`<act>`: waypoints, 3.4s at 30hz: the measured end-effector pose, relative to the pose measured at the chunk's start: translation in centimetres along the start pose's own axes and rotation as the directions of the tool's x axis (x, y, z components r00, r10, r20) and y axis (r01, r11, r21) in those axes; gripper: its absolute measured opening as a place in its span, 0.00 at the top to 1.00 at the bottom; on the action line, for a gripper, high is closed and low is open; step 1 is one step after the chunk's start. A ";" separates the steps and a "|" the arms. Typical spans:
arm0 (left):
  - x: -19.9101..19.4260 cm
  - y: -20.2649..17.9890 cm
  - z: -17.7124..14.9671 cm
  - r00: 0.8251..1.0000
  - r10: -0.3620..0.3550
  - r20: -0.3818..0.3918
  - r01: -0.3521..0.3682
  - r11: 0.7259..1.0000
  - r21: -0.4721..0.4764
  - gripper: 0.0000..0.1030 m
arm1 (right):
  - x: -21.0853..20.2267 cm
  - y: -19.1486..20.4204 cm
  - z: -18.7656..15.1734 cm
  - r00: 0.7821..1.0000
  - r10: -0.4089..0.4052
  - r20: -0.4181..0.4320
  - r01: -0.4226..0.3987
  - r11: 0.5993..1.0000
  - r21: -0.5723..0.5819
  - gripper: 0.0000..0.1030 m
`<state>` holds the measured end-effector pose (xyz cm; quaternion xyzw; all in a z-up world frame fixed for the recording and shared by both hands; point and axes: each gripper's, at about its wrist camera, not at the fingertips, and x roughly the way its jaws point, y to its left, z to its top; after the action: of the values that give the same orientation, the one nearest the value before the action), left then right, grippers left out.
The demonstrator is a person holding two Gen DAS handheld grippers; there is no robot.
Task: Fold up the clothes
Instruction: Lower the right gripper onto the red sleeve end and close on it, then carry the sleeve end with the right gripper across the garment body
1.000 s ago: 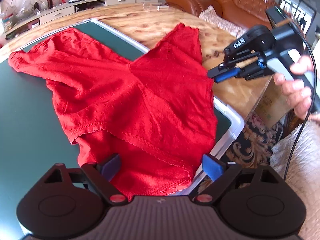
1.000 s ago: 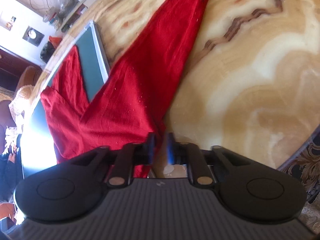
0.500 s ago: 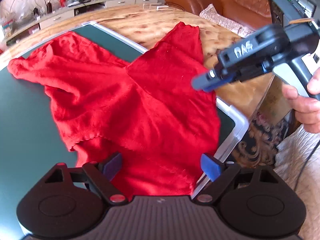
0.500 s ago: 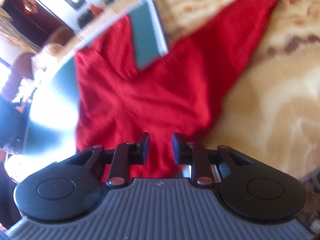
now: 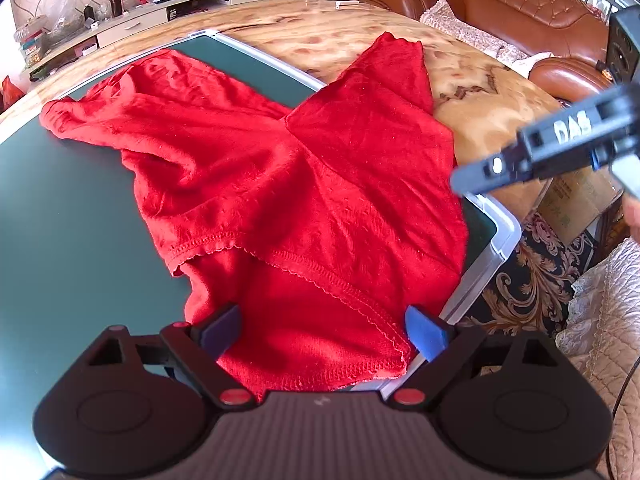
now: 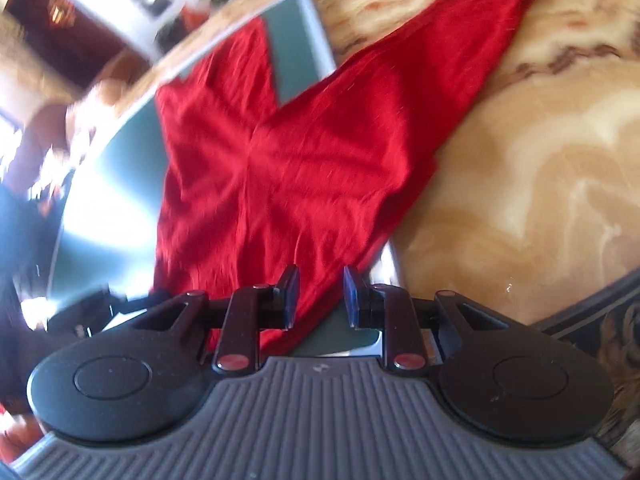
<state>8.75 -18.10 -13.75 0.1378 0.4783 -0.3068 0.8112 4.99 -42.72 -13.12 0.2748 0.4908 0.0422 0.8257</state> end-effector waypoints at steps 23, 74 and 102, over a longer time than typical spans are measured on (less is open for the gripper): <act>0.3 -1.1 0.7 1.000 -0.017 0.014 0.016 0.999 0.029 0.12 | 0.4 -2.8 1.7 0.996 -0.018 0.089 0.009 0.995 0.096 0.98; -2.3 6.2 1.1 0.991 -0.057 0.124 0.092 0.952 -0.292 0.12 | 31.2 27.0 25.5 0.982 0.087 -0.165 -0.164 0.824 -0.542 0.91; -1.7 6.3 1.3 0.991 -0.081 0.109 0.112 0.942 -0.318 0.12 | 31.6 29.5 24.8 0.994 0.027 -0.103 -0.089 0.743 -0.663 0.92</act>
<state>12.99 -13.29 -12.04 -0.0351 0.4893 -0.2699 0.8286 47.90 -17.26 -14.27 -0.0251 0.4699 0.2522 0.8456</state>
